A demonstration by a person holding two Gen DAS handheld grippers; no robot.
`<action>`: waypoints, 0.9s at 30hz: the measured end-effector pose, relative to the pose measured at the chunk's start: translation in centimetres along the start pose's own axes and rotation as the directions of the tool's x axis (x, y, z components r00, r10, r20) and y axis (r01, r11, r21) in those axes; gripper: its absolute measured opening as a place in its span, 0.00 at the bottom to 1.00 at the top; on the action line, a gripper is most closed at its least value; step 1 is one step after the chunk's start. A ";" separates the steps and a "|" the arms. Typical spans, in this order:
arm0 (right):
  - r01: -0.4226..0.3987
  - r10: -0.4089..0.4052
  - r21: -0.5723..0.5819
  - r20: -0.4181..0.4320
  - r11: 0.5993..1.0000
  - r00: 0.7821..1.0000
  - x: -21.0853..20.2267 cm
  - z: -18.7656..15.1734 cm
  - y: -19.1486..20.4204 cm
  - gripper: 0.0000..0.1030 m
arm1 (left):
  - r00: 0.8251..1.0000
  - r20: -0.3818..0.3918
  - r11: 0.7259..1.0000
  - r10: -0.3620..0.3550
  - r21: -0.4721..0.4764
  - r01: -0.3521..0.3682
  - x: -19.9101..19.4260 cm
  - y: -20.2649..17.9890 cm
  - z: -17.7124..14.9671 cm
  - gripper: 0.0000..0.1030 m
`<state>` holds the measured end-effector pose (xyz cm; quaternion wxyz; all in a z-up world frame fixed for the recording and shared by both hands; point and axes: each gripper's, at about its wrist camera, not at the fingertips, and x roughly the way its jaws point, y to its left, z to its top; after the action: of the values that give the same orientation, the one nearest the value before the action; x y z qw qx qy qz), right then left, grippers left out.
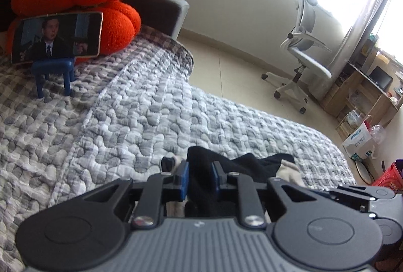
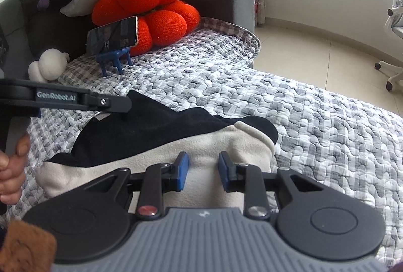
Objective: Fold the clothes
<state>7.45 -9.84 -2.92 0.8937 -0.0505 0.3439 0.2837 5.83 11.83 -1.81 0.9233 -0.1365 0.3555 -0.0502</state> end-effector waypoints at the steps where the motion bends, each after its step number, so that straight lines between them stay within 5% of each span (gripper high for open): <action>1: 0.001 -0.001 -0.004 0.007 1.000 1.000 -0.1 0.1 0.0 0.29 | 1.000 0.002 1.000 0.004 0.000 -0.004 0.0 0.0 0.0 0.19; 7: -0.036 0.036 0.006 0.063 0.999 0.997 -2.1 0.3 0.1 0.32 | 1.000 0.006 1.000 0.022 0.003 -0.022 0.0 0.1 0.0 0.19; 14: -0.051 0.050 -0.004 -0.039 0.999 0.998 -0.7 -0.8 1.1 0.31 | 1.000 0.002 1.000 0.028 0.014 -0.028 0.1 0.0 0.0 0.19; 27: -0.055 0.055 -0.028 -0.027 0.998 0.998 -3.2 -0.9 1.4 0.32 | 0.999 -0.004 0.999 0.035 0.030 -0.035 0.0 -0.1 -0.1 0.19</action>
<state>4.23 -10.40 -1.44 0.8801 -0.0577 0.3528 0.3124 5.75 11.72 -1.87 0.9253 -0.1162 0.3589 -0.0397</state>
